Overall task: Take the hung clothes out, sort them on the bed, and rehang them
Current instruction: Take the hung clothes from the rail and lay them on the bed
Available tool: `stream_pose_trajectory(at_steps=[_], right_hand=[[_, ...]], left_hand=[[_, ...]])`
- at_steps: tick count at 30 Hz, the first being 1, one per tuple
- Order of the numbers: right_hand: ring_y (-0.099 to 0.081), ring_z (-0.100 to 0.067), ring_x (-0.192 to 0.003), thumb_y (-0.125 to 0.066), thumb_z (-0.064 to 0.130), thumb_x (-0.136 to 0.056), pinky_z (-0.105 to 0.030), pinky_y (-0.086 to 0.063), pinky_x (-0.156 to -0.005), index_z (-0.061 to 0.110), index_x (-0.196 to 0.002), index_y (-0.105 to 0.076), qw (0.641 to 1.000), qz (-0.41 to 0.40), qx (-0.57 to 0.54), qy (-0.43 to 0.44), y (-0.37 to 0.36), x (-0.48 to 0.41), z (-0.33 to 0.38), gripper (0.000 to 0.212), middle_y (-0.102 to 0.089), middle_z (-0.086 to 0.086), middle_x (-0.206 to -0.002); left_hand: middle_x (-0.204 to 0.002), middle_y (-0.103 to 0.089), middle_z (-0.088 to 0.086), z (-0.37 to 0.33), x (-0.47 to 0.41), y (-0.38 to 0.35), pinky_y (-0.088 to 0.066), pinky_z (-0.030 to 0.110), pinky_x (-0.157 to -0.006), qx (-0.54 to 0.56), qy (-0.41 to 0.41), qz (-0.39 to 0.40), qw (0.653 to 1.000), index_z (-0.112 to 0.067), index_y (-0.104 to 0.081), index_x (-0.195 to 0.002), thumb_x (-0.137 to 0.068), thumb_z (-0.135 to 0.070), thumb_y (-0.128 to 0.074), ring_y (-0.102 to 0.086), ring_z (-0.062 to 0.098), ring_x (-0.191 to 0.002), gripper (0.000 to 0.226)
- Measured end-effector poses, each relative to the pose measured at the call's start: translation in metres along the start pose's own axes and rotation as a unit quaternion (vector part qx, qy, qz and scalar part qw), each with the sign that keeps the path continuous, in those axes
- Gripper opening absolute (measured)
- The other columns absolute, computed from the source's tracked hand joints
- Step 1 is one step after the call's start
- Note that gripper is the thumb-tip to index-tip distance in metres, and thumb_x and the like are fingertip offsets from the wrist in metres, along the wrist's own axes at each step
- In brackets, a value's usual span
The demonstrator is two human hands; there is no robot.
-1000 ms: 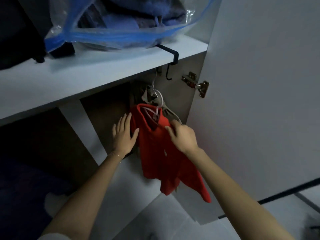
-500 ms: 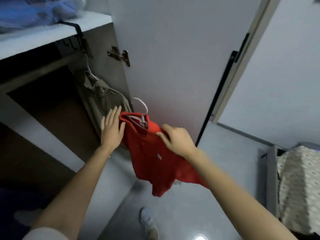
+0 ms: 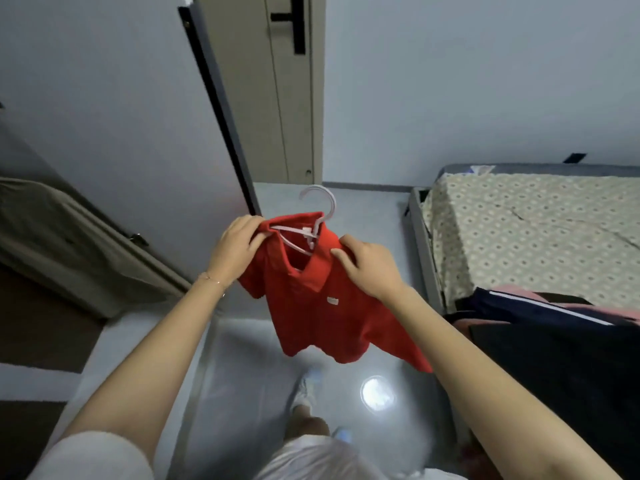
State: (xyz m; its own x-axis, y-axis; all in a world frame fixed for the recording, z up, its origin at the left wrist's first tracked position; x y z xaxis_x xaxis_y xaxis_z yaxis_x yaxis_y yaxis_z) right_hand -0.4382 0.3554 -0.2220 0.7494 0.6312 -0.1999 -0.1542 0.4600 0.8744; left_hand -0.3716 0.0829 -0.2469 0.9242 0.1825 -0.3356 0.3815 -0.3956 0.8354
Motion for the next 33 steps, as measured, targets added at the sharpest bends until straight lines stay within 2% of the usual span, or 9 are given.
stream_pose_trajectory(at_steps=[6, 9, 12, 15, 18, 21, 25, 30, 33], right_hand=[[-0.064, -0.033, -0.099, -0.045, 0.049, -0.099, -0.04, -0.045, -0.073, 0.022, -0.107, -0.059, 0.981, -0.066, 0.002, -0.182, 0.035, 0.028, -0.083, 0.032, -0.071, -0.007, -0.102], [-0.064, -0.031, -0.102, -0.047, 0.052, -0.098, -0.04, -0.046, -0.078, 0.022, -0.112, -0.059, 0.955, -0.102, -0.004, -0.279, 0.055, 0.045, -0.116, 0.035, -0.071, -0.005, -0.106], [-0.064, -0.034, -0.099, -0.047, 0.052, -0.097, -0.039, -0.044, -0.075, 0.019, -0.108, -0.057, 0.926, -0.143, 0.008, -0.35, 0.077, 0.063, -0.145, 0.036, -0.07, -0.009, -0.101], [-0.064, -0.033, -0.098, -0.046, 0.054, -0.097, -0.038, -0.041, -0.072, 0.018, -0.103, -0.056, 0.894, -0.171, 0.021, -0.414, 0.099, 0.081, -0.168, 0.037, -0.07, -0.009, -0.096], [-0.064, -0.032, -0.095, -0.045, 0.057, -0.096, -0.038, -0.042, -0.073, 0.02, -0.099, -0.055, 0.857, -0.197, 0.037, -0.475, 0.118, 0.105, -0.188, 0.038, -0.07, -0.006, -0.092], [-0.064, -0.032, -0.092, -0.046, 0.057, -0.095, -0.037, -0.041, -0.07, 0.021, -0.098, -0.056, 0.809, -0.236, 0.048, -0.537, 0.134, 0.136, -0.202, 0.038, -0.069, -0.005, -0.09], [-0.063, -0.03, -0.084, -0.05, 0.059, -0.092, -0.037, -0.045, -0.069, 0.02, -0.089, -0.056, 0.737, -0.282, 0.049, -0.612, 0.147, 0.184, -0.206, 0.039, -0.067, -0.002, -0.082], [-0.063, -0.028, -0.082, -0.053, 0.059, -0.091, -0.034, -0.041, -0.067, 0.02, -0.086, -0.06, 0.654, -0.317, 0.071, -0.683, 0.164, 0.245, -0.202, 0.041, -0.067, 0.0, -0.078], [-0.064, -0.028, -0.082, -0.053, 0.062, -0.089, -0.035, -0.044, -0.068, 0.021, -0.084, -0.06, 0.61, -0.341, 0.087, -0.71, 0.176, 0.28, -0.205, 0.041, -0.067, 0.0, -0.078]], left_hand=[[-0.096, -0.062, 0.006, -0.074, -0.067, -0.064, -0.049, 0.046, -0.082, 0.023, -0.057, 0.089, 0.994, -0.012, -0.061, -0.1, -0.095, -0.041, -0.054, -0.057, 0.028, -0.098, 0.03], [-0.095, -0.063, 0.004, -0.116, -0.102, -0.097, -0.051, 0.047, -0.079, 0.059, -0.093, 0.126, 0.986, -0.014, -0.062, -0.097, -0.093, -0.049, -0.053, -0.059, 0.027, -0.098, 0.037], [-0.094, -0.064, 0.002, -0.161, -0.137, -0.13, -0.051, 0.045, -0.08, 0.095, -0.134, 0.164, 0.973, -0.016, -0.063, -0.096, -0.088, -0.062, -0.046, -0.061, 0.026, -0.095, 0.049], [-0.092, -0.065, 0.0, -0.203, -0.163, -0.159, -0.051, 0.042, -0.077, 0.118, -0.182, 0.198, 0.956, -0.017, -0.063, -0.094, -0.088, -0.06, -0.051, -0.062, 0.025, -0.092, 0.046], [-0.091, -0.065, 0.001, -0.25, -0.183, -0.19, -0.049, 0.041, -0.077, 0.138, -0.24, 0.237, 0.931, -0.017, -0.063, -0.093, -0.092, -0.05, -0.059, -0.061, 0.024, -0.09, 0.033], [-0.091, -0.065, 0.0, -0.302, -0.194, -0.22, -0.047, 0.04, -0.077, 0.153, -0.298, 0.271, 0.902, -0.016, -0.062, -0.092, -0.088, -0.06, -0.051, -0.06, 0.02, -0.089, 0.045], [-0.089, -0.065, 0.001, -0.363, -0.185, -0.256, -0.042, 0.037, -0.071, 0.163, -0.374, 0.294, 0.865, -0.016, -0.06, -0.09, -0.094, -0.05, -0.058, -0.061, 0.022, -0.089, 0.034], [-0.082, -0.064, 0.001, -0.437, -0.155, -0.292, -0.039, 0.036, -0.068, 0.2, -0.435, 0.356, 0.802, -0.019, -0.059, -0.085, -0.086, -0.065, -0.044, -0.06, 0.023, -0.081, 0.048], [-0.083, -0.065, 0.002, -0.482, -0.135, -0.306, -0.037, 0.034, -0.068, 0.225, -0.465, 0.369, 0.773, -0.021, -0.059, -0.085, -0.091, -0.052, -0.059, -0.06, 0.023, -0.082, 0.032]])
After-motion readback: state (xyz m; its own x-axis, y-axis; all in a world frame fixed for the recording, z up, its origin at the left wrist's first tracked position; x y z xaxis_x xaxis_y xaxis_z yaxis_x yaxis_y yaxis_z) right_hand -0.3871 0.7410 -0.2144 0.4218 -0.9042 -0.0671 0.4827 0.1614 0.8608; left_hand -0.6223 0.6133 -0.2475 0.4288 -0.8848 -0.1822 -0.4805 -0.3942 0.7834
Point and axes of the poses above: each hand's wrist, its own x-axis away from the middle knuckle, its own y-axis out of the back of the hand, z = x × y, the point moved 1 cm from there along -x, towards the middle knuckle
